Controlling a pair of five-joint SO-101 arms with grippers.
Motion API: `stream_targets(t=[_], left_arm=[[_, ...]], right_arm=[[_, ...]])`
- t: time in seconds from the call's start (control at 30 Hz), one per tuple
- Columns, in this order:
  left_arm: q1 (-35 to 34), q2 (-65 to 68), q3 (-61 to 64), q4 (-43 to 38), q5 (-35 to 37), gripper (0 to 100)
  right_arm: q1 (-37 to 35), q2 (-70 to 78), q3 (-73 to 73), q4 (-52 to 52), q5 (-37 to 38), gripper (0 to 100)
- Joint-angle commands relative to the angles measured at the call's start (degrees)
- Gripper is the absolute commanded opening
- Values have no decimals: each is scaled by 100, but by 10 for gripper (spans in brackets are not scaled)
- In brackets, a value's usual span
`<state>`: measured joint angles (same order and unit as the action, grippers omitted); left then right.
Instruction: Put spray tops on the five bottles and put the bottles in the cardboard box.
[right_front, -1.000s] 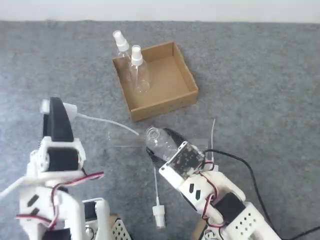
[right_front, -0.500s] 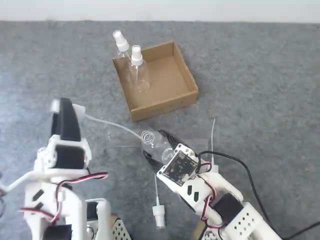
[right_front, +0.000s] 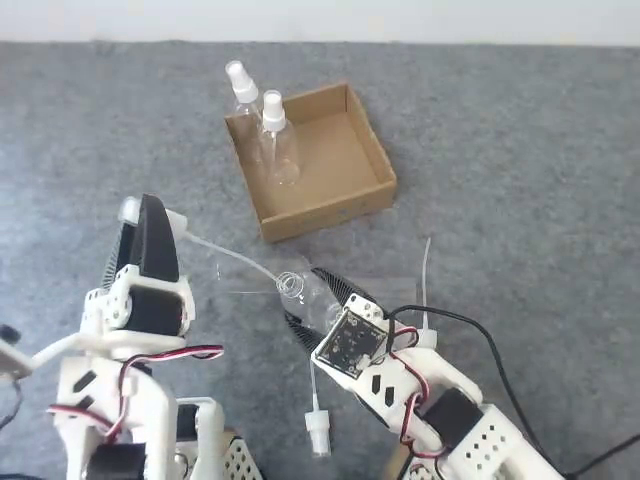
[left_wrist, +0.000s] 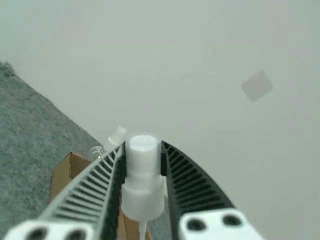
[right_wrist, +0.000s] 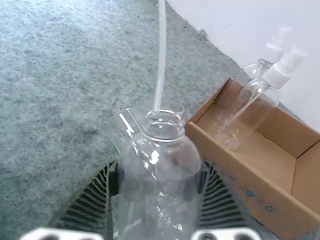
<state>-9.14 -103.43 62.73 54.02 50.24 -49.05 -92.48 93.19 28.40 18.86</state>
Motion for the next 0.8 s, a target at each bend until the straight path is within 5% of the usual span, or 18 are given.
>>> stream_targets(t=[0.0,0.27,0.5,0.77], left_arm=[[9,-123,-31,-193,-88,9],[44,-123,171,-202,-237,9],[985,-123,180,-149,-448,9],[1125,-123,242,299,-580,9]], right_arm=[[-40,-127,-88,-136,70,35],[-48,-127,-88,-136,70,34],[-180,-127,-79,-127,70,34],[-154,-127,-79,-127,53,34]])
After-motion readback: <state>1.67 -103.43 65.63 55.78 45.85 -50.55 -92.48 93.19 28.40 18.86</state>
